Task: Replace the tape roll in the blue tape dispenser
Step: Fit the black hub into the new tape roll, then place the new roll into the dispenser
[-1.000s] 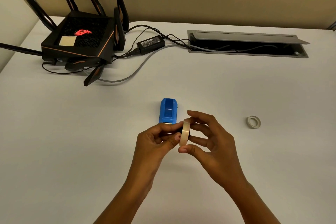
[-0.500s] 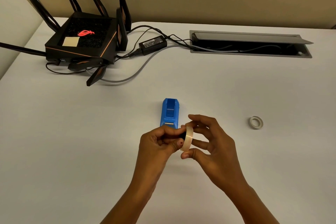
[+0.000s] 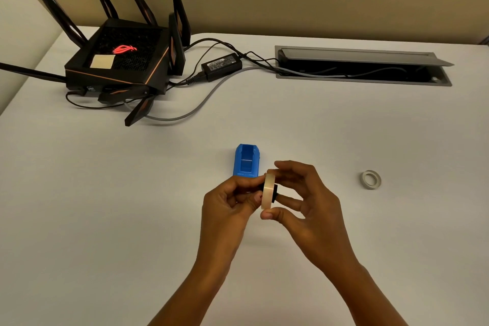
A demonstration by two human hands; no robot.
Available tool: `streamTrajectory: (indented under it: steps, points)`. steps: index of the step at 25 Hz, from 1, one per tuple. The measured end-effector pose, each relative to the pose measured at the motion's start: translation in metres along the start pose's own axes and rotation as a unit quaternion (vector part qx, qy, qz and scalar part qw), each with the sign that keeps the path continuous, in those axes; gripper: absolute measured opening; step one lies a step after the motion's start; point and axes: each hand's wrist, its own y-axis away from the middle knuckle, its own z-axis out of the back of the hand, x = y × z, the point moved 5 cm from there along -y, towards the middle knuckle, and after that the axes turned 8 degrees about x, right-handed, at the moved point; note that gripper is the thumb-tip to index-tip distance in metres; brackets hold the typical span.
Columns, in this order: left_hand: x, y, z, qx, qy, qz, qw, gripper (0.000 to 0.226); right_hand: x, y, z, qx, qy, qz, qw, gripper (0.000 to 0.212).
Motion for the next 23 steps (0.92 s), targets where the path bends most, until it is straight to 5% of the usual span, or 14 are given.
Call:
streamTrajectory:
  steps: [9, 12, 17, 23]
  points:
    - [0.001, -0.013, 0.003, -0.002, -0.011, -0.035, 0.999, 0.029, -0.009, -0.021, 0.004, 0.018, 0.026, -0.002, 1.0, 0.054]
    - [0.012, -0.036, 0.022, -0.019, -0.11, -0.017, 0.994, 0.05, -0.021, -0.04, 0.007, 0.008, 0.041, -0.007, 0.999, 0.053]
    - [0.042, -0.075, 0.026, 0.102, -0.263, 0.063, 0.957, 0.097, -0.037, -0.081, -0.009, 0.043, 0.083, -0.014, 0.995, 0.057]
    - [0.051, -0.086, 0.024, 0.147, -0.235, 0.035, 0.96, 0.096, -0.053, -0.108, -0.025, 0.055, 0.099, -0.02, 0.993, 0.054]
